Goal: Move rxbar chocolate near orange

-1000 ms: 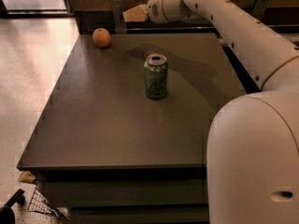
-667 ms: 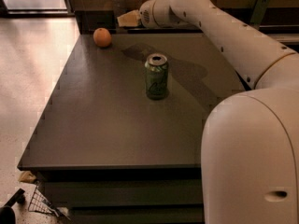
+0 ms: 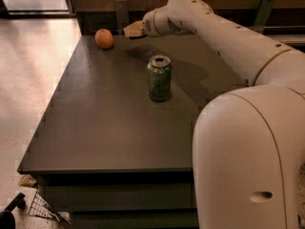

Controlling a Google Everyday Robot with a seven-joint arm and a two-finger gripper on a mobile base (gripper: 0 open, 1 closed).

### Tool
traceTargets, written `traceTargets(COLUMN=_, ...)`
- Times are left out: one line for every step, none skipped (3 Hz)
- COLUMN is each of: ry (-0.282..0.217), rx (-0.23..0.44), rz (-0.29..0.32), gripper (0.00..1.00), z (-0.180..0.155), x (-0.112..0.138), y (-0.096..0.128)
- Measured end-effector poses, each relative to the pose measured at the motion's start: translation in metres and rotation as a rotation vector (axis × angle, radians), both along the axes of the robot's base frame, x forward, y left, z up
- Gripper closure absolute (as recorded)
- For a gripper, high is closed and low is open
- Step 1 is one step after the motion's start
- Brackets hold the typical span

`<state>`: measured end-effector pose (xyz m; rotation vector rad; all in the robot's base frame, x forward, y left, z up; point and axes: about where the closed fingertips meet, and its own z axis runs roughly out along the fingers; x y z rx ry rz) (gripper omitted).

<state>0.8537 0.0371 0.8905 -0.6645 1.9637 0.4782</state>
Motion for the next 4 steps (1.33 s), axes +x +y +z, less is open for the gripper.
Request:
traceTargets(ry=0.009, rx=-0.005, rz=-0.005, gripper=0.87, z=-0.0048, x=0.0002, y=-0.0004)
traceTargets(ry=0.012, rx=-0.005, rz=-0.001, gripper=0.62, z=-0.0070, x=0.0002, y=0.0022)
traceTargets(ry=0.015, rx=-0.006, rz=0.002, gripper=0.39, z=-0.0091, x=0.0001, y=0.0047)
traceTargets(ry=0.017, rx=-0.006, rz=0.005, gripper=0.16, z=-0.0112, x=0.0001, y=0.0072)
